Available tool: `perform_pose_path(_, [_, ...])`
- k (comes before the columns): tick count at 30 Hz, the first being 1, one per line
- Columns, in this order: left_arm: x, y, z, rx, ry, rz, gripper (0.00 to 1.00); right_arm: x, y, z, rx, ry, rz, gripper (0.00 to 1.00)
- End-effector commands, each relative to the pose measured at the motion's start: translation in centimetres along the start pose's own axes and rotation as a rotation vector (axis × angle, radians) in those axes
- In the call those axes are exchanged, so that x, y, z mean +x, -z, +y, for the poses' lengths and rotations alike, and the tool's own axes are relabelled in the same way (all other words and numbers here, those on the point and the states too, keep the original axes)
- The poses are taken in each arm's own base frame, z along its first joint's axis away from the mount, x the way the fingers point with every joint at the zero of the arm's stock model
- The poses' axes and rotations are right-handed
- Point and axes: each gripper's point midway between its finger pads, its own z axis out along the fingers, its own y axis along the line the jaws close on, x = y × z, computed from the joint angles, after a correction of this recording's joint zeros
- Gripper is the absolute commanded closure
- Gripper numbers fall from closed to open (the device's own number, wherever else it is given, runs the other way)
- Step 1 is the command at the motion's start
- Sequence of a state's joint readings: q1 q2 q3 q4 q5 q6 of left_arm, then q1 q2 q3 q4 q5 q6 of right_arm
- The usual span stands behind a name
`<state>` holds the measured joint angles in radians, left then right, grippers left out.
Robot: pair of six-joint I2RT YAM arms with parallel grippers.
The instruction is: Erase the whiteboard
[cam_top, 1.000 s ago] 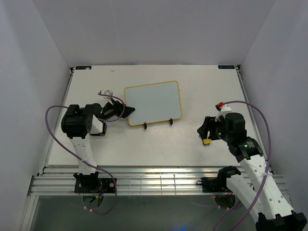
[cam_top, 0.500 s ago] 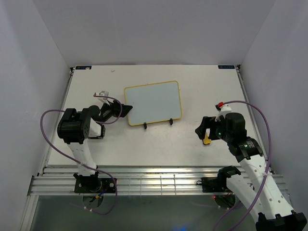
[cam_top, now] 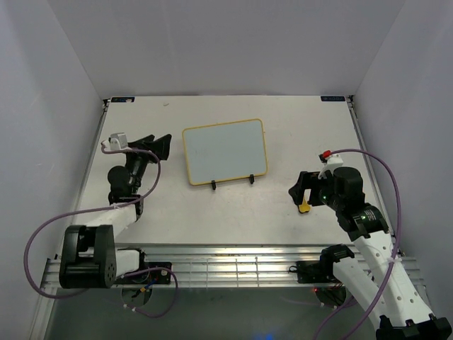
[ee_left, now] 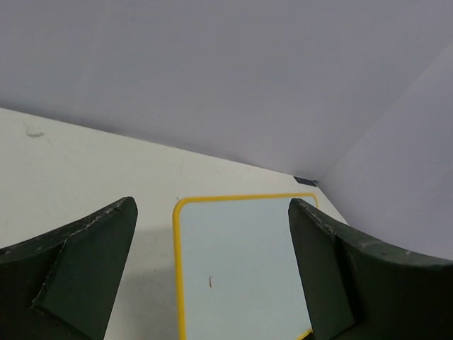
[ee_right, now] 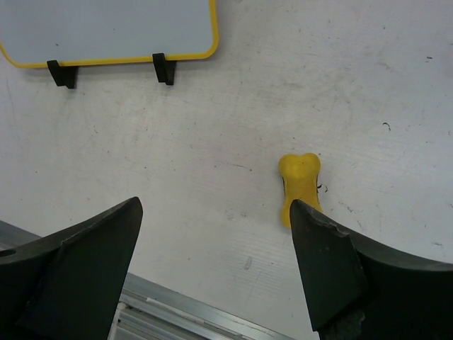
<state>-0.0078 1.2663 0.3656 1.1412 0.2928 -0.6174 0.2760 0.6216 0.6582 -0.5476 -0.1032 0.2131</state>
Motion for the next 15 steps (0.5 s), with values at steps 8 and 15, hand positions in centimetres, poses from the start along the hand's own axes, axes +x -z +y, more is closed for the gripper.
perform_pose_path(8, [-4.8,2.2,-0.7,-0.352,0.096,0.208,0.02,-2.8,0.6,0.1,0.016,0.011,-0.084,0.10])
perform_pose_path(15, [-7.7,7.2,-3.0,-0.432,-0.083,0.374,0.02,-4.5,2.7,-0.4,0.073,0.012,-0.141,0.10])
